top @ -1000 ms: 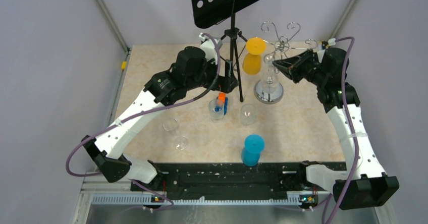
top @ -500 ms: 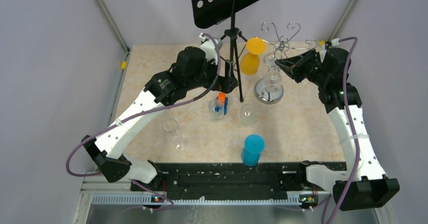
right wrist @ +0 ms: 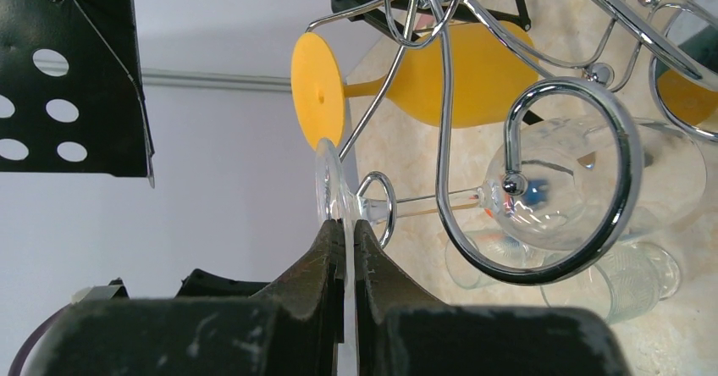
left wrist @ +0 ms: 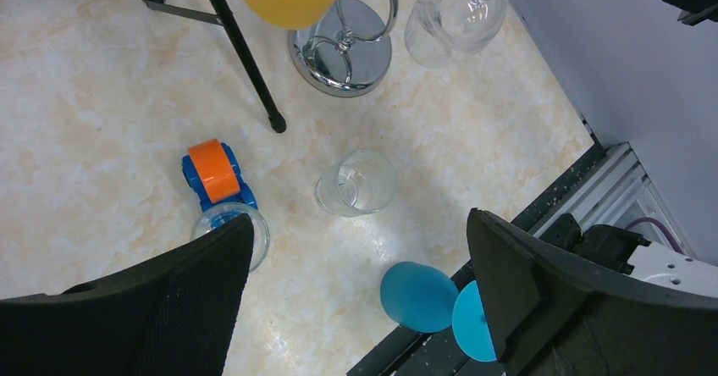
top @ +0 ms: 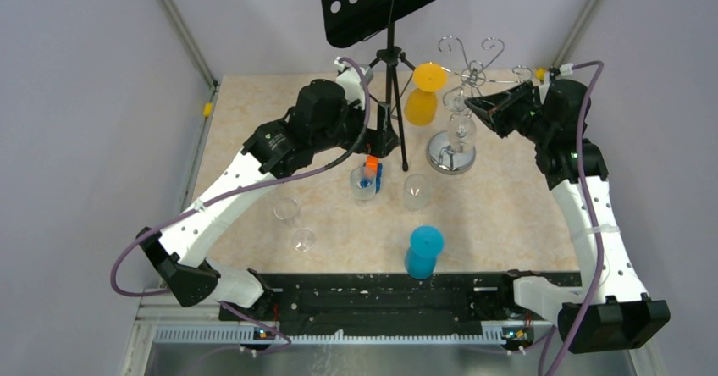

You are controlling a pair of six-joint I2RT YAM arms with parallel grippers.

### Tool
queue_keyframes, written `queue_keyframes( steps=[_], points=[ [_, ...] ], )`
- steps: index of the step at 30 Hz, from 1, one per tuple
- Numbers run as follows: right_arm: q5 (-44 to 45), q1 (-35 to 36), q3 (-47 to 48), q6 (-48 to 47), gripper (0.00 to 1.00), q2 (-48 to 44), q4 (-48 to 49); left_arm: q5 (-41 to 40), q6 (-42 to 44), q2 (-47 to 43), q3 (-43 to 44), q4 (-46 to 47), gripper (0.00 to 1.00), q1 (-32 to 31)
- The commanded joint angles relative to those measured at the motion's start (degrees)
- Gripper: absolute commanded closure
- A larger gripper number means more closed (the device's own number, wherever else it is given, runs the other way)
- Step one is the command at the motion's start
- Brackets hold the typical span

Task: Place the wine glass upside down on the wine glass rack
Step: Turn the wine glass upside down at the wine rack.

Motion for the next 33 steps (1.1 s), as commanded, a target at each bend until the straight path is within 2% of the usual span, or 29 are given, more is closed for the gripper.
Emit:
queue_keyframes(
  steps=[1,5,18,24,30,32,33],
  points=[
    [0.9,-0.3,2.7,-0.9,1.00,-0.5,4.6,0.2,-0.5,-2.1,0.0,3.0,0.01,-0.3],
    [1.2,-0.3,2.8,-1.9,1.00,0.0,4.4,0.2,-0.4,-2.1,0.1,3.0,0.01,-0.3],
    [2.4,-0.3,4.1,-5.7,0.79,0.5,1.4,0.6,0.5,-1.6,0.2,3.3,0.01,-0.3],
    [2.9,-0.3,4.1,-6.3,0.74,0.4,0.5,0.8,0.6,-1.0,0.8,3.4,0.01,-0.3],
    [4.1,-0.3,4.6,-7.6,0.54,0.5,-1.4,0.7,0.8,-0.9,1.0,3.4,0.01,-0.2],
    [4.3,-0.4,4.9,-8.0,0.45,0.4,-2.0,0.7,0.8,-0.8,1.0,3.6,0.01,-0.2],
    [4.4,-0.3,5.2,-8.2,0.35,0.5,-2.3,0.6,0.8,-0.9,1.0,3.6,0.01,-0.3]
  ],
)
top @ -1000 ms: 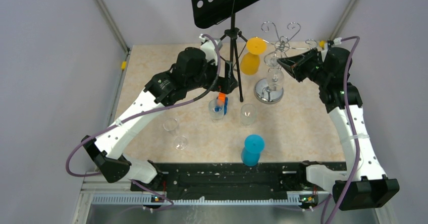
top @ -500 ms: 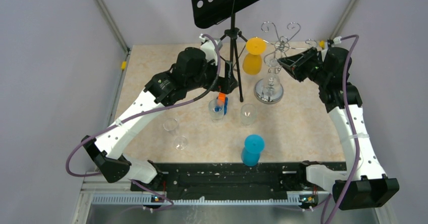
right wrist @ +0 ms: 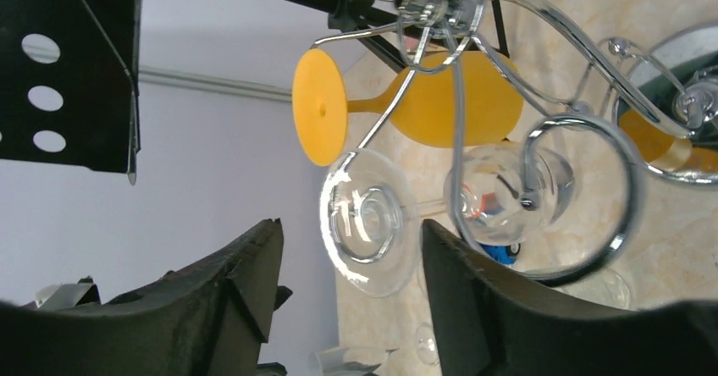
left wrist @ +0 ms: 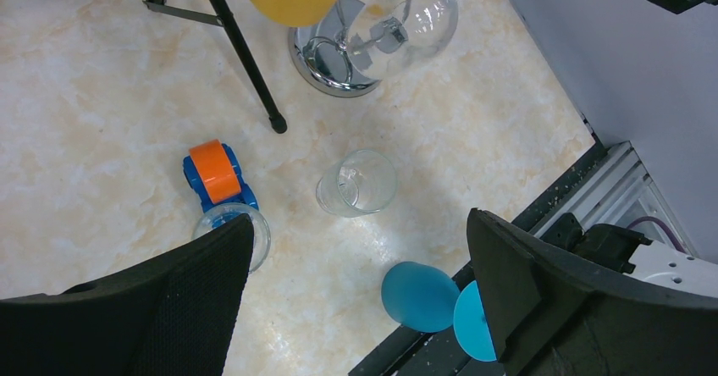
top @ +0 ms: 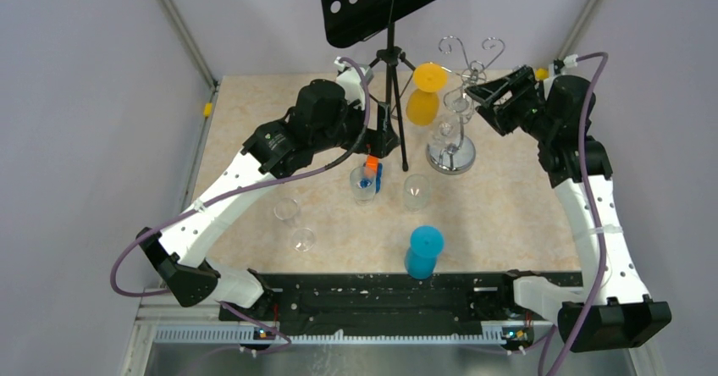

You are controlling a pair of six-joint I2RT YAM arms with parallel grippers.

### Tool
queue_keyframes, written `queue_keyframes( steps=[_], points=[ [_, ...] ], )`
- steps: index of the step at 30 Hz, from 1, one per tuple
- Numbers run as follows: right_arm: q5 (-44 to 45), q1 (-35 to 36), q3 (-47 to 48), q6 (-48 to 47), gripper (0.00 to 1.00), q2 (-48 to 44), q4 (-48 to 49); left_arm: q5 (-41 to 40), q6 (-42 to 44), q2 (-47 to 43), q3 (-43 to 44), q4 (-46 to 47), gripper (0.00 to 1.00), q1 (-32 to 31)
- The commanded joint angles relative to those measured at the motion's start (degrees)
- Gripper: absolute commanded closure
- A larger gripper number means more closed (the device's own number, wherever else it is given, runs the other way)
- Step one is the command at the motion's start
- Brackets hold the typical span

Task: Place the wine glass upside down on the wine glass rack
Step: Turn the wine glass upside down at the wine rack, then pick up the wine glass at the center of the board.

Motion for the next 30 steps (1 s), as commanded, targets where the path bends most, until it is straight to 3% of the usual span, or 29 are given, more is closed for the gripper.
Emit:
queue_keyframes(
  steps=[1,4,5,6,30],
  points=[
    [1.9,-0.4,3.4,-1.9,0.31,-0.1,-1.0,0.3,0.4,-0.7,1.1,3.7,0.01,-0.3],
    [2.7,-0.4,4.3,-2.7,0.22,-0.1,-2.0,0.0,0.3,-0.6,1.4,4.0,0.01,-0.3],
    [3.0,-0.3,4.6,-3.0,0.11,-0.2,-2.4,-0.1,0.3,-0.6,1.5,4.0,0.01,-0.3],
    [3.4,-0.3,4.8,-3.2,0.08,-0.3,-2.9,-0.2,0.3,-0.5,1.5,4.1,0.01,-0.3],
    [6.4,-0.4,3.5,-9.9,0.04,-6.9,-10.2,-0.9,6.1,-0.9,-1.5,2.2,0.01,0.4]
  ],
)
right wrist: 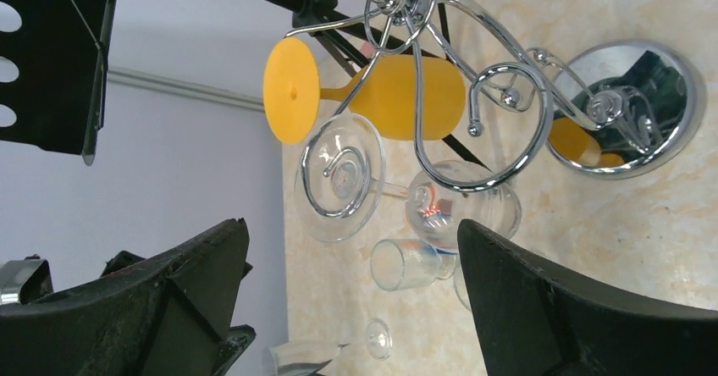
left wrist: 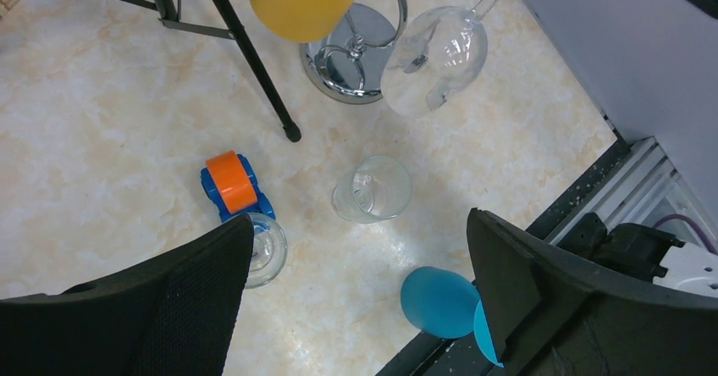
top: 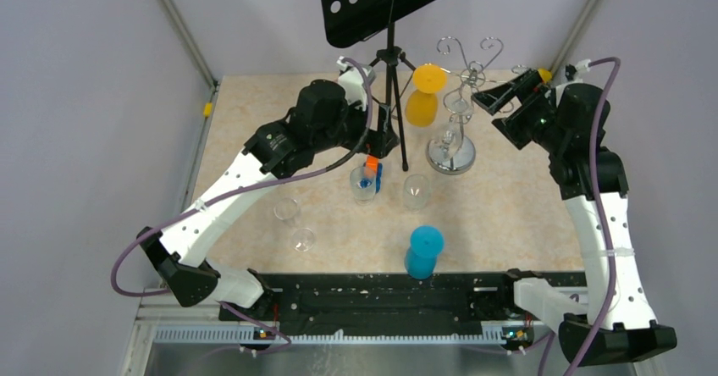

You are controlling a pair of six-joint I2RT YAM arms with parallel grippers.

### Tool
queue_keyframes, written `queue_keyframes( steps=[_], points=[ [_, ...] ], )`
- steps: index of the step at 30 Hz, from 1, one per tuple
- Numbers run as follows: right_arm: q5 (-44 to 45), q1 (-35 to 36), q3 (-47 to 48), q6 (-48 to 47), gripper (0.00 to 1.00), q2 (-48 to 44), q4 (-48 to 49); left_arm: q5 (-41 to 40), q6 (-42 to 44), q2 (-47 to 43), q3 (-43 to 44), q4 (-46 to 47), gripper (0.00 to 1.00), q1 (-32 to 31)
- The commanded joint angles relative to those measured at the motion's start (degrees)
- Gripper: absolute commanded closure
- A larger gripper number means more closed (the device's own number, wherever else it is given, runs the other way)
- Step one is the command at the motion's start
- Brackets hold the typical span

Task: Place the wine glass upside down on the wine glass rack
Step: Pick up the wine glass at the center of the board.

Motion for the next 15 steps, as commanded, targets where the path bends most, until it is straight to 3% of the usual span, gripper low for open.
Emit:
queue_keyframes(
  steps=[1,6,15],
  points=[
    [3.1,-0.4,0.0,-3.5,0.04,-3.4,-1.7,-0.5,4.2,-0.9,-1.4,0.6,0.01,0.4],
    [5.2,-0.3,-0.2,-7.1,0.04,-5.4,-3.8,-6.6,6.5,-1.2,-2.4,-2.6,0.01,0.6],
    [7.7,-0.4,-5.0,-12.5,0.01,-9.1,-7.7,-18.0,1.4,-5.4,-7.1,-6.8,0.01,1.3]
  ],
)
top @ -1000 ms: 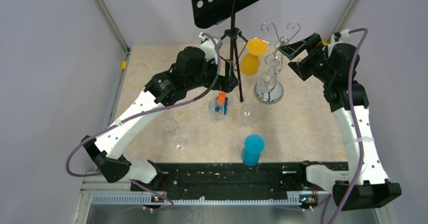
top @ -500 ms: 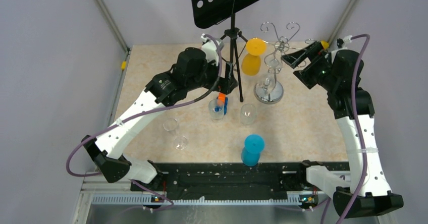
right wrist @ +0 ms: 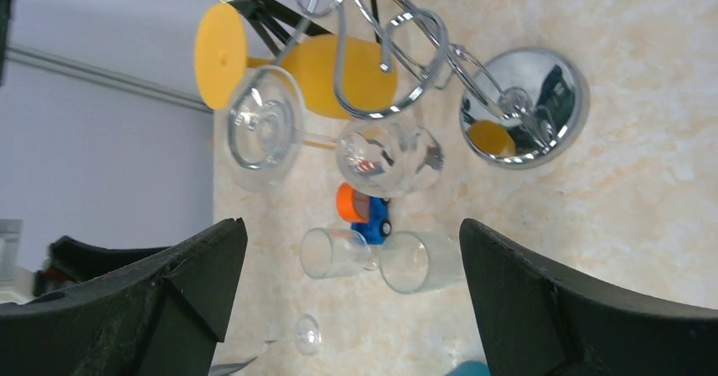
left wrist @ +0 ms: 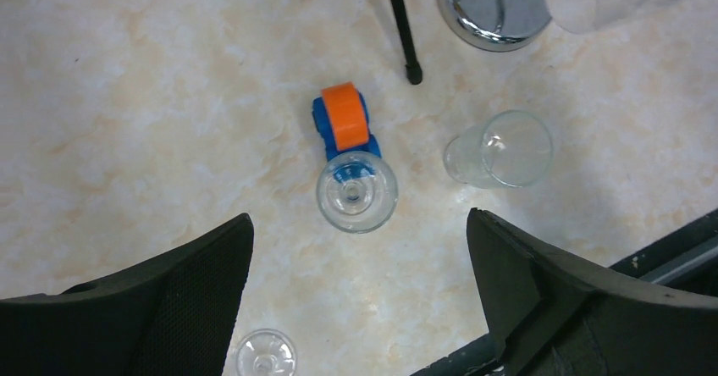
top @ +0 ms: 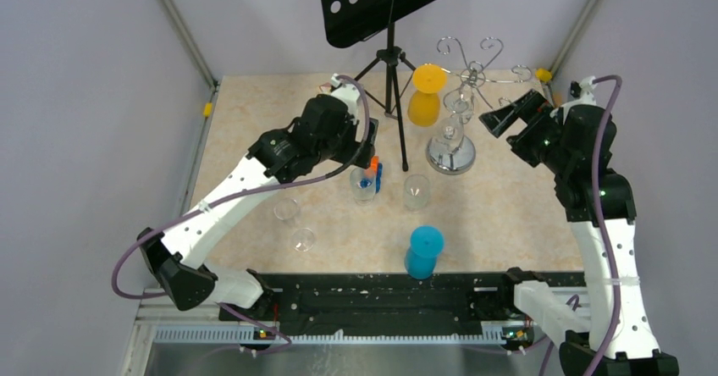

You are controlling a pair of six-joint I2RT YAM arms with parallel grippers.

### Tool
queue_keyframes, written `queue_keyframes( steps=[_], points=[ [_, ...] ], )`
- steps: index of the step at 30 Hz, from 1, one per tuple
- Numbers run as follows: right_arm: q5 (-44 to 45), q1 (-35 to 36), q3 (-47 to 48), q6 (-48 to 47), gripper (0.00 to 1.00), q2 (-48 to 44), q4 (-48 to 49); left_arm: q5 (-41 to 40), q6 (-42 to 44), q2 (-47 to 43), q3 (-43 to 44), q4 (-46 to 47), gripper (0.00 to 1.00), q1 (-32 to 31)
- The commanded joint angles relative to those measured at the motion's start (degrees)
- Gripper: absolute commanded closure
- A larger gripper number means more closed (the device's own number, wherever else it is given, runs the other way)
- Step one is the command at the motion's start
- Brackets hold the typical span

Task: Place the wine glass upside down on the wine glass rack
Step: Pick up the wine glass at the center of the board.

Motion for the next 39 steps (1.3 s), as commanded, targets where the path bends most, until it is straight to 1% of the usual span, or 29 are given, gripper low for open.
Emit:
queue_keyframes(
  steps=[1,8,14,18,22,26,30,31,33,34,37,39],
  points=[
    [2.5,-0.3,-3.7,-4.4,0.01,-2.9,-2.0,-7.6,-3.5,-4.7,-1.0,-2.4,0.01,0.4],
    [6.3,-0.4,-9.1,-6.3,0.01,-8.0,-4.2,-13.2,-7.6,-6.7,-2.0,-9.7,0.04,0.7],
    [7.3,-0.3,-11.3,-7.7,0.01,-10.0,-6.6,-14.5,-10.4,-5.8,0.7,-18.6,0.05,2.2],
    [6.0,-0.3,-13.6,-7.0,0.01,-10.6,-6.8,-11.7,-12.3,-4.9,3.5,-25.3,0.06,3.8],
    [4.3,-0.3,-15.5,-5.6,0.01,-10.8,-6.5,-8.5,-14.2,-4.5,4.3,-31.4,0.08,5.0],
    [3.5,-0.3,-16.8,-5.4,0.01,-10.8,-6.2,-3.8,-14.9,-4.3,4.0,-35.2,0.11,5.3],
    [3.1,-0.3,-17.6,-5.4,0.01,-10.9,-6.1,-2.3,-15.5,-4.6,2.1,-37.5,0.15,5.3],
    [3.0,-0.3,-17.7,-5.3,0.01,-11.0,-6.0,-2.1,-15.5,-4.7,1.3,-37.7,0.16,5.3],
    [2.9,-0.4,-17.9,-5.3,0.01,-11.1,-5.8,-1.5,-14.6,-4.8,0.0,-37.8,0.26,5.3],
    [2.9,-0.4,-17.9,-5.3,0.01,-11.0,-5.8,-1.4,-14.6,-4.7,-0.1,-38.4,0.29,5.3],
    [2.9,-0.3,-18.3,-5.3,0.01,-11.1,-5.6,-1.3,-14.4,-4.9,-1.4,-38.6,0.30,5.4],
    [2.9,-0.3,-18.5,-5.3,0.01,-11.1,-5.2,-0.3,-14.3,-4.8,-3.3,-37.9,0.33,5.4]
  ],
)
